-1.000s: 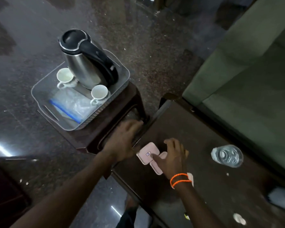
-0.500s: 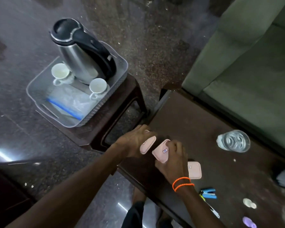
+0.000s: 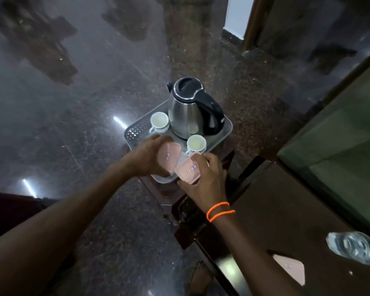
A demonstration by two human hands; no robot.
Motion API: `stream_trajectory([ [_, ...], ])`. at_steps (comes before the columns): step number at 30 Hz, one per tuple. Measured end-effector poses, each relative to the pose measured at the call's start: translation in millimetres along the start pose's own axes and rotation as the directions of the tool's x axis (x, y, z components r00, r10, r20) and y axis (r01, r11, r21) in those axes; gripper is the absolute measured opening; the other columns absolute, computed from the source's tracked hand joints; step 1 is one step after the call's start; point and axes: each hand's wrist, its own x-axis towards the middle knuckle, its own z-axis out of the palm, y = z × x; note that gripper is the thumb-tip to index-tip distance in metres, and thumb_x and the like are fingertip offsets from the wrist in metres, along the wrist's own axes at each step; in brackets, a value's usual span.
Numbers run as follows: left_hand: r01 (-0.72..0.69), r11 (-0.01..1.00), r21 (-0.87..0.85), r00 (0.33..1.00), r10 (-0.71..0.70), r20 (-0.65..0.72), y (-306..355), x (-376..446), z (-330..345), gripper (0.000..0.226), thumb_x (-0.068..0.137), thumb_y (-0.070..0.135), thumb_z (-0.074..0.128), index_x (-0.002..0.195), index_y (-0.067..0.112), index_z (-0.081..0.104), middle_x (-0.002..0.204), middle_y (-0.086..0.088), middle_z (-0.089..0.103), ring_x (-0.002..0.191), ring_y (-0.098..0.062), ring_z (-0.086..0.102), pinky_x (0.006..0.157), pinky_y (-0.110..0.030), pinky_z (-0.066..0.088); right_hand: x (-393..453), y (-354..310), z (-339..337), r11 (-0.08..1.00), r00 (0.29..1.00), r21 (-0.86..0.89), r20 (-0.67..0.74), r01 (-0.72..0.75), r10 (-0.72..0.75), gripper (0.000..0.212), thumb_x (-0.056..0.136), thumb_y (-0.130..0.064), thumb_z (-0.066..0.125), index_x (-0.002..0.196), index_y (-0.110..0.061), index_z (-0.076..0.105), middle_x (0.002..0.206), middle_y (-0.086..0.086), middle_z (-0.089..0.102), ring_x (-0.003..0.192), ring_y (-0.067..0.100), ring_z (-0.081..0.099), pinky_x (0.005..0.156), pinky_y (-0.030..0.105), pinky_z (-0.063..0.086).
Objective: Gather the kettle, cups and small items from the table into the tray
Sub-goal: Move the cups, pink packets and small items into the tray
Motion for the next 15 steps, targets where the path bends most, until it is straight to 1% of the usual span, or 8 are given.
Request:
stream_trajectory([
  [2, 0.064, 0.998, 0.01, 0.998, -0.064, -0.024, -16, 10, -10, 0.113, 0.041, 0.035, 0.1, 0.143, 0.021, 0.054, 0.135, -0.01, 0.059, 0.116, -0.03, 0.06, 0.099, -0.04, 0.053, 15, -15, 12, 1.0, 0.999, -0.01, 0.049, 0.004, -0.004, 0.066, 0.052, -0.058, 0.073, 0.112, -0.037, 0.057, 0.118, -0.008, 0.05, 0.108, 0.022, 0.055, 0.082, 0.037, 0.045],
  [4, 0.121, 0.992, 0.026, 0.993, -0.121, 0.005, -24, 21, -11, 0.117, 0.04, 0.03, 0.101, 0.146, 0.023, 0.052, 0.137, -0.011, 0.059, 0.117, -0.031, 0.06, 0.1, -0.041, 0.053, 25, -22, 24, 0.999, 0.992, -0.037, 0.129, -0.008, 0.013, 0.064, 0.049, -0.054, 0.075, 0.108, -0.036, 0.057, 0.114, -0.007, 0.051, 0.107, 0.023, 0.054, 0.082, 0.037, 0.042],
  [6, 0.138, 0.987, 0.084, 0.989, -0.142, 0.045, -30, 32, -5, 0.118, 0.041, 0.026, 0.1, 0.148, 0.025, 0.05, 0.136, -0.011, 0.061, 0.119, -0.032, 0.06, 0.101, -0.038, 0.052, 34, -25, 33, 0.998, 0.978, -0.061, 0.204, -0.031, 0.042, 0.065, 0.048, -0.054, 0.077, 0.107, -0.034, 0.057, 0.113, -0.005, 0.051, 0.107, 0.024, 0.054, 0.082, 0.038, 0.039],
  [9, 0.103, 0.974, 0.2, 0.986, -0.126, 0.106, -36, 52, 7, 0.117, 0.044, 0.022, 0.098, 0.149, 0.03, 0.049, 0.136, -0.014, 0.063, 0.121, -0.032, 0.06, 0.103, -0.037, 0.049, 43, -26, 43, 0.991, 0.962, -0.121, 0.261, -0.054, 0.084, 0.067, 0.047, -0.054, 0.079, 0.106, -0.033, 0.055, 0.112, -0.003, 0.052, 0.108, 0.027, 0.054, 0.086, 0.042, 0.041],
  [11, 0.056, 0.962, 0.266, 0.978, -0.107, 0.18, -39, 62, 12, 0.116, 0.047, 0.021, 0.097, 0.151, 0.033, 0.046, 0.143, -0.012, 0.058, 0.128, -0.031, 0.057, 0.108, -0.036, 0.046, 45, -27, 48, 0.988, 0.959, -0.144, 0.271, -0.052, 0.089, 0.069, 0.047, -0.053, 0.081, 0.108, -0.033, 0.055, 0.114, -0.002, 0.051, 0.11, 0.027, 0.054, 0.089, 0.045, 0.042],
  [13, 0.01, 0.947, 0.322, 0.962, -0.097, 0.257, -41, 67, 17, 0.115, 0.052, 0.022, 0.096, 0.153, 0.035, 0.042, 0.147, -0.008, 0.055, 0.133, -0.028, 0.054, 0.108, -0.032, 0.041, 44, -27, 53, 0.987, 0.957, -0.155, 0.276, -0.041, 0.084, 0.071, 0.048, -0.055, 0.083, 0.11, -0.034, 0.058, 0.117, -0.002, 0.05, 0.112, 0.027, 0.053, 0.092, 0.046, 0.04],
  [15, -0.007, 0.942, 0.336, 0.943, -0.106, 0.316, -44, 68, 19, 0.115, 0.057, 0.021, 0.094, 0.156, 0.035, 0.037, 0.149, -0.007, 0.051, 0.137, -0.026, 0.049, 0.112, -0.031, 0.037, 42, -27, 55, 0.983, 0.956, -0.179, 0.279, -0.034, 0.084, 0.068, 0.049, -0.06, 0.083, 0.108, -0.033, 0.063, 0.12, -0.002, 0.05, 0.114, 0.026, 0.051, 0.092, 0.045, 0.038],
])
